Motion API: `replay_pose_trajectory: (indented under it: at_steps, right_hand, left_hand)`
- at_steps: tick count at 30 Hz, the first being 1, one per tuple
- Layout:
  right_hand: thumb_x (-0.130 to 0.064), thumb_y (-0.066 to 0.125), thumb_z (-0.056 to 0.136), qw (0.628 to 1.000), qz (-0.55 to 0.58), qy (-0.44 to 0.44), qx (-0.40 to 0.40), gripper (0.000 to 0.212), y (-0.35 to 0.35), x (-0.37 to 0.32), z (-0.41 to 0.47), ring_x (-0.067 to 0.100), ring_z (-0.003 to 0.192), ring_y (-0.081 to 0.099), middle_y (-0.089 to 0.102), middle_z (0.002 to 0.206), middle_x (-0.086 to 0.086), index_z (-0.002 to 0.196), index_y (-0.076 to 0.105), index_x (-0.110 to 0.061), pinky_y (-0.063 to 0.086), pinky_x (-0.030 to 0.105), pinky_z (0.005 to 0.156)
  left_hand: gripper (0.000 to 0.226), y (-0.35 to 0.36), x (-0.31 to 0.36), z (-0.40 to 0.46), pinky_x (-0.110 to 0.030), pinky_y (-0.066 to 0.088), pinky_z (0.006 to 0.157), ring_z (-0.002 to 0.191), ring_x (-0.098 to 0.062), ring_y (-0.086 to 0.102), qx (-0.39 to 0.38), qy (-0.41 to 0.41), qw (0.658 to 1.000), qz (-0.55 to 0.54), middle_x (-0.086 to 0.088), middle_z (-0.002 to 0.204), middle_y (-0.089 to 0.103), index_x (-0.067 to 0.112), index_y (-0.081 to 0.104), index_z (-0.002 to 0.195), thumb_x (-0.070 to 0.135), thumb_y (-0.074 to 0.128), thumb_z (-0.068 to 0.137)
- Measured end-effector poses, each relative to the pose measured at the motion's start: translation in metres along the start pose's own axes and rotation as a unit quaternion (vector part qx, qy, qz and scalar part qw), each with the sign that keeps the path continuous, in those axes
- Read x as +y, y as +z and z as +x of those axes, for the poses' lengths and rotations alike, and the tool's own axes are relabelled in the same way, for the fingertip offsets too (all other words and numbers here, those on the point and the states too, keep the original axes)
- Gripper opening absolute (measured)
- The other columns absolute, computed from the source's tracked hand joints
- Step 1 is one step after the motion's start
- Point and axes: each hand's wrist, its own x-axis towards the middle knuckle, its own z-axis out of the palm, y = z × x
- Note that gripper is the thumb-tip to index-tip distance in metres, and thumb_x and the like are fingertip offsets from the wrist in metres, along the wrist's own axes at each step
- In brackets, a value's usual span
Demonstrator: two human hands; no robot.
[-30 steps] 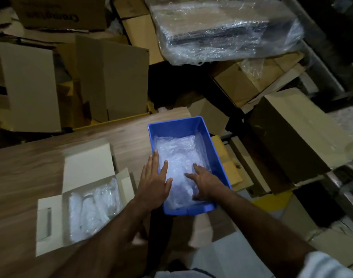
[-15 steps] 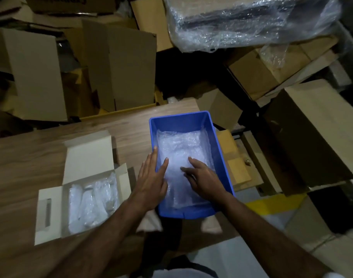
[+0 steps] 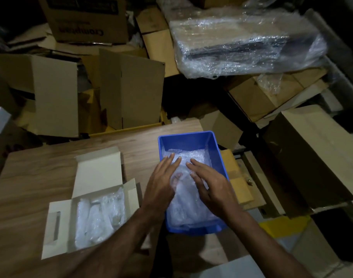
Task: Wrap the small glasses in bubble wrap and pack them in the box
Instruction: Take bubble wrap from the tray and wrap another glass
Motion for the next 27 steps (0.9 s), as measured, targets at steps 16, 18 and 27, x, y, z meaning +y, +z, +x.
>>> replay_pose_trajectory:
  at_steps: [16, 18, 27]
  right_hand:
    - [-0.004, 0.062, 0.087, 0.994, 0.001, -0.104, -0.039, 0.045, 0.076, -0.112, 0.021, 0.013, 0.127, 0.060, 0.063, 0.141, 0.001, 0.128, 0.069, -0.020, 0.049, 0.034, 0.106]
    - [-0.015, 0.057, 0.097, 0.992, 0.057, -0.058, -0.095, 0.036, 0.074, -0.130, 0.027, 0.002, 0.122, 0.061, 0.066, 0.134, -0.013, 0.127, 0.067, -0.030, 0.051, 0.030, 0.102]
    - [-0.021, 0.057, 0.103, 0.786, 0.473, 0.321, -0.235, 0.020, 0.112, -0.175, 0.053, 0.022, 0.074, 0.064, 0.072, 0.086, 0.008, 0.099, 0.074, -0.012, 0.053, 0.029, 0.060]
  left_hand:
    - [0.068, -0.197, -0.032, -0.104, -0.036, 0.030, 0.122, 0.149, -0.021, 0.035, 0.049, 0.018, 0.998, -0.019, 0.006, 0.155, 0.048, 0.014, 0.055, 0.143, -0.025, 0.055, 0.088]
    - [0.070, -0.215, -0.044, -0.120, -0.033, 0.033, 0.120, 0.148, -0.017, 0.038, 0.009, -0.013, 0.999, -0.052, 0.010, 0.149, 0.054, 0.019, 0.063, 0.137, -0.027, 0.056, 0.085]
    - [0.028, -0.229, -0.041, -0.141, -0.026, 0.053, 0.057, 0.056, -0.012, 0.066, 0.210, -0.310, 0.871, -0.316, -0.004, 0.064, 0.070, 0.001, 0.068, 0.085, 0.006, 0.049, 0.104]
